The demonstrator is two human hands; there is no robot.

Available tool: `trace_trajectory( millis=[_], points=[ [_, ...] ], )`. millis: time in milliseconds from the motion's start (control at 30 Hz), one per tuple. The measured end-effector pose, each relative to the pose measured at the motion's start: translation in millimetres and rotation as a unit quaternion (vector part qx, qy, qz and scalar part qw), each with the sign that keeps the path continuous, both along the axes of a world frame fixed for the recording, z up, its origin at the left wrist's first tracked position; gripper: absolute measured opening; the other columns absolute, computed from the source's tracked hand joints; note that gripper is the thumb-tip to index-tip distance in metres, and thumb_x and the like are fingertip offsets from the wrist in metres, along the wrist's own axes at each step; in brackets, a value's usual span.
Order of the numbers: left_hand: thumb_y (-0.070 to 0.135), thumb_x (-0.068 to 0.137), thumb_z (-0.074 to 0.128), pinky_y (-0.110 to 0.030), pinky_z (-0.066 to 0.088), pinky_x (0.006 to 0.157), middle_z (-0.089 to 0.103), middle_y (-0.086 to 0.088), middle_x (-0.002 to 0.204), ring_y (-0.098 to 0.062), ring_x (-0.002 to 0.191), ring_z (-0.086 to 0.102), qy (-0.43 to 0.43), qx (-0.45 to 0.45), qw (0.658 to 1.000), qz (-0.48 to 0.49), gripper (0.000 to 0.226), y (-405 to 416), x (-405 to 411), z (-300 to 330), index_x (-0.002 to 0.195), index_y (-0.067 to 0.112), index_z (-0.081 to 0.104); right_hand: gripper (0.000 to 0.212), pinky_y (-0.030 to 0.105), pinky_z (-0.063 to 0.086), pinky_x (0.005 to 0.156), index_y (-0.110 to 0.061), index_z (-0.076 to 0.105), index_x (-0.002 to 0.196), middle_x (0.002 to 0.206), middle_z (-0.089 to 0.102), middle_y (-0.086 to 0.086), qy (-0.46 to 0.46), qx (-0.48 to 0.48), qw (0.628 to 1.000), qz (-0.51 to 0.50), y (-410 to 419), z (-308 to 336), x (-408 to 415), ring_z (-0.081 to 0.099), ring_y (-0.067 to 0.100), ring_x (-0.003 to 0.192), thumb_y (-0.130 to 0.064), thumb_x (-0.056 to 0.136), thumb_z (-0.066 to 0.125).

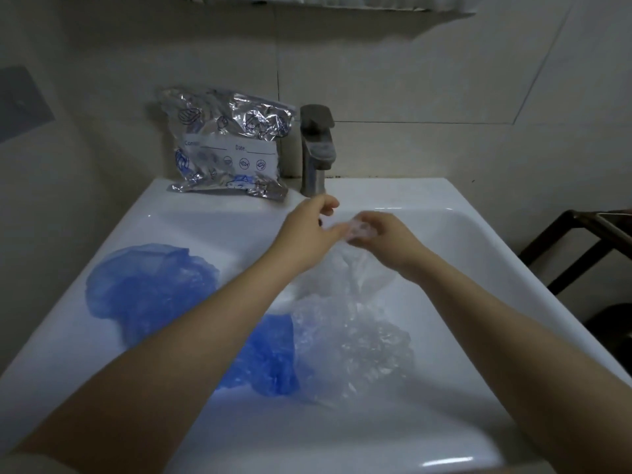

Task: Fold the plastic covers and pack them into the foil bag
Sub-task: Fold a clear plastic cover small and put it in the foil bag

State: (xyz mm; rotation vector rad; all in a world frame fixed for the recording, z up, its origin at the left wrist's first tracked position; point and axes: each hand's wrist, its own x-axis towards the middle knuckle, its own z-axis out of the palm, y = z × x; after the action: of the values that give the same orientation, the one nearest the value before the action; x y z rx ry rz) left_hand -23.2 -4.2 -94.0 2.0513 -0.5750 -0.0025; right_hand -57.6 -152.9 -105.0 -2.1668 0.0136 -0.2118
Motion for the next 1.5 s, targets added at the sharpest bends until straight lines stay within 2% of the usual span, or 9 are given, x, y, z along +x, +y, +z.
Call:
trace_trajectory(
  millis=[67, 200, 433, 567, 700, 900, 1033, 1300, 1500],
  points=[
    [0.026, 0.083, 0.069, -0.023, 0.047, 0.081, 0.056, 0.001, 0.117, -0.015, 0.092, 0.057, 0.032, -0.014, 0.999, -0.007, 0.041, -4, -1, -8, 0.121, 0.018, 0.053, 0.016, 0.022, 0.047, 0.070, -0.015, 0.060, 0.076, 0.077, 0.062, 0.000, -0.049, 0.044, 0.997, 0.043, 8, 14, -6, 0.059, 0.011, 0.073, -0.002, 0.084, 0.061],
    [0.019, 0.086, 0.065, -0.011, 0.042, 0.057, 0.058, 0.005, 0.074, -0.008, 0.061, 0.053, 0.034, -0.078, 0.996, 0.039, 0.006, 3, -5, -9, 0.088, 0.017, 0.060, 0.015, 0.020, 0.048, 0.069, -0.012, 0.059, 0.087, 0.082, 0.062, 0.000, -0.113, 0.088, 0.990, 0.018, 9, 23, -12, 0.059, 0.011, 0.074, 0.004, 0.084, 0.059],
    [0.023, 0.091, 0.058, -0.028, 0.045, 0.069, 0.057, 0.006, 0.073, -0.015, 0.071, 0.056, 0.034, -0.112, 0.989, 0.090, 0.017, 23, -1, -11, 0.074, 0.024, 0.055, 0.015, 0.021, 0.031, 0.061, -0.014, 0.061, 0.099, 0.084, 0.053, -0.004, -0.003, -0.235, 0.972, -0.003, -9, 8, -21, 0.048, 0.013, 0.077, -0.022, 0.087, 0.065],
    [0.019, 0.095, 0.051, -0.023, 0.041, 0.065, 0.056, 0.002, 0.068, -0.005, 0.059, 0.052, 0.032, -0.143, 0.986, 0.085, 0.022, 28, 2, -7, 0.074, 0.023, 0.049, 0.023, 0.020, 0.037, 0.053, -0.010, 0.060, 0.067, 0.056, 0.054, -0.004, 0.024, 0.064, 0.996, 0.051, -18, 14, -34, 0.049, 0.009, 0.051, -0.024, 0.083, 0.068],
    [0.019, 0.098, 0.045, -0.027, 0.042, 0.076, 0.056, 0.001, 0.076, -0.015, 0.076, 0.052, 0.124, -0.191, 0.973, 0.039, 0.022, 27, -3, -4, 0.076, 0.020, 0.051, 0.021, 0.019, 0.041, 0.050, -0.010, 0.055, 0.070, 0.059, 0.055, -0.001, 0.001, 0.327, 0.940, 0.091, -22, 18, -38, 0.050, 0.010, 0.050, -0.020, 0.087, 0.059],
    [0.024, 0.096, 0.051, -0.033, 0.048, 0.075, 0.067, -0.014, 0.088, -0.030, 0.085, 0.062, 0.178, -0.215, 0.958, 0.072, 0.017, 29, 2, -6, 0.081, 0.019, 0.057, 0.029, 0.027, 0.040, 0.087, -0.015, 0.061, 0.117, 0.118, 0.058, 0.006, -0.098, -0.126, 0.973, -0.167, -12, 4, -25, 0.055, 0.022, 0.105, -0.030, 0.094, 0.052],
    [0.024, 0.098, 0.046, -0.032, 0.051, 0.070, 0.063, -0.013, 0.090, -0.024, 0.077, 0.059, 0.213, -0.218, 0.945, 0.114, 0.021, 30, 5, -7, 0.082, 0.019, 0.058, 0.036, 0.036, 0.045, 0.074, -0.011, 0.069, 0.096, 0.093, 0.067, 0.007, -0.351, -0.291, 0.889, 0.029, 24, 25, -42, 0.059, 0.027, 0.084, -0.038, 0.091, 0.046],
    [0.017, 0.100, 0.039, -0.026, 0.055, 0.060, 0.067, -0.010, 0.088, -0.015, 0.068, 0.067, 0.307, -0.330, 0.891, 0.045, 0.016, 25, -7, 6, 0.100, 0.012, 0.054, 0.047, 0.029, 0.047, 0.083, -0.014, 0.044, 0.121, 0.121, 0.051, 0.007, -0.088, -0.235, 0.967, -0.050, 40, -13, -32, 0.057, 0.022, 0.099, -0.028, 0.083, 0.069],
    [0.015, 0.097, 0.047, -0.017, 0.042, 0.045, 0.050, -0.004, 0.066, -0.012, 0.051, 0.044, 0.286, -0.283, 0.912, 0.077, 0.013, 17, -13, 5, 0.085, 0.014, 0.053, 0.018, 0.034, 0.044, 0.078, -0.010, 0.050, 0.108, 0.091, 0.065, 0.007, -0.101, -0.197, 0.975, -0.027, 22, 0, -34, 0.058, 0.028, 0.085, -0.003, 0.093, 0.044]
  ],
)
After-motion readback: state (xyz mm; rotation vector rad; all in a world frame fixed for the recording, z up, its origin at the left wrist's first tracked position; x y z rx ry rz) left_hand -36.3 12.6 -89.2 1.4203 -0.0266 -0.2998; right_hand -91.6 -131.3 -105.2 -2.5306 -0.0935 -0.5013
